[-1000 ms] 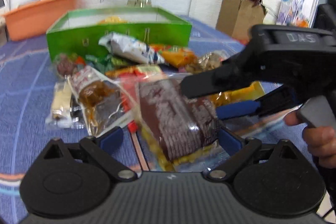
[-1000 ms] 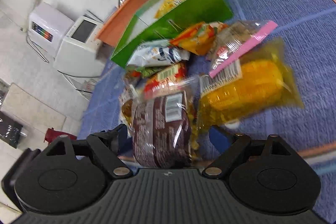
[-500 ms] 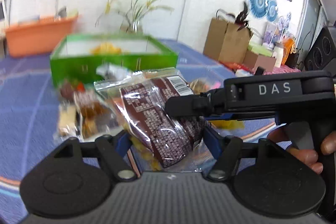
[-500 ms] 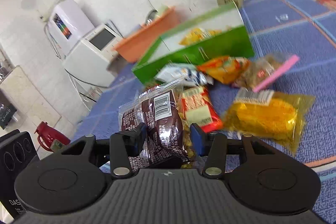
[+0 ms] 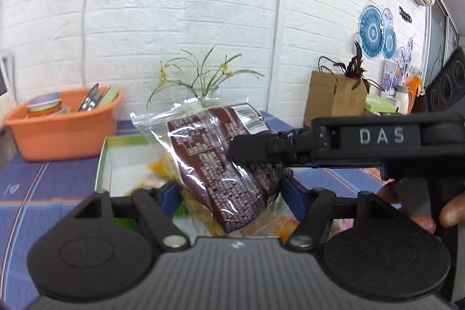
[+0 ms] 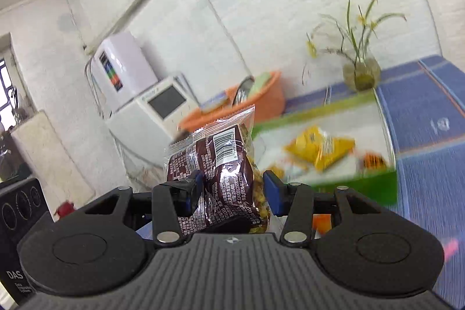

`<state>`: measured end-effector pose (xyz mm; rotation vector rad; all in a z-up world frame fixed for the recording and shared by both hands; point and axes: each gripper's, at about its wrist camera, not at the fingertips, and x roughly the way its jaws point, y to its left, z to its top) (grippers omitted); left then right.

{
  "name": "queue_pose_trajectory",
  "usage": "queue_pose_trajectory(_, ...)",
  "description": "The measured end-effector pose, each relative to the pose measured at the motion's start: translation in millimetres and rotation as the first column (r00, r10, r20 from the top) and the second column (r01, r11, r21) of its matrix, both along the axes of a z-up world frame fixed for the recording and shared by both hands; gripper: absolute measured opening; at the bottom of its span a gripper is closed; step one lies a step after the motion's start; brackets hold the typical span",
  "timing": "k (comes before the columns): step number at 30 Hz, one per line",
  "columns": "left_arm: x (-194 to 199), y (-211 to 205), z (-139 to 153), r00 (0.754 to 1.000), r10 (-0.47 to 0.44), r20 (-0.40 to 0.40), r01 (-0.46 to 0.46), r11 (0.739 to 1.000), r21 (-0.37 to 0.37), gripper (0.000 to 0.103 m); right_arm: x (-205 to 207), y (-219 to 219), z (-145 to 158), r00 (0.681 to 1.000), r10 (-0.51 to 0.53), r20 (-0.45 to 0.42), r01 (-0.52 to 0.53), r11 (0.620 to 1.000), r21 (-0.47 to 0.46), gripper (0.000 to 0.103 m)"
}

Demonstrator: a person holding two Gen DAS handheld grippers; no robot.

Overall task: Organize snacks
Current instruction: 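Lower the brown-print bag into the green box and open both tools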

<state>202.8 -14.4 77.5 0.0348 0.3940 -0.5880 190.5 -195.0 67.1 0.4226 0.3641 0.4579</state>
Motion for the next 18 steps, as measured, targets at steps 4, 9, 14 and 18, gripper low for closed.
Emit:
queue_pose_trajectory(4, 59, -15, 4, 0.998, -0.017, -0.066, 0.016, 1.0, -0.023, 0.07, 43, -13, 1, 0.998, -0.062, -0.019, 0.063, 0.998, 0.006, 0.08)
queue_pose_trajectory(9, 107, -23, -28, 0.98, 0.01, -0.198, -0.028, 0.996, -0.089, 0.071, 86, -26, -25, 0.985, -0.102, -0.141, 0.109, 0.993, 0.039, 0.072)
queue_pose_trajectory(14, 131, -23, -46, 0.966, 0.118, -0.232, -0.118, 0.993, 0.013, 0.076, 100, -37, -47, 0.973, -0.142, -0.18, 0.168, 0.976, 0.141, 0.101)
queue_pose_trajectory(18, 137, -5, -43, 0.951, 0.187, -0.246, -0.193, 0.981, 0.002, 0.079, 84, -43, -41, 0.967, -0.2, -0.156, 0.218, 0.97, 0.109, 0.103)
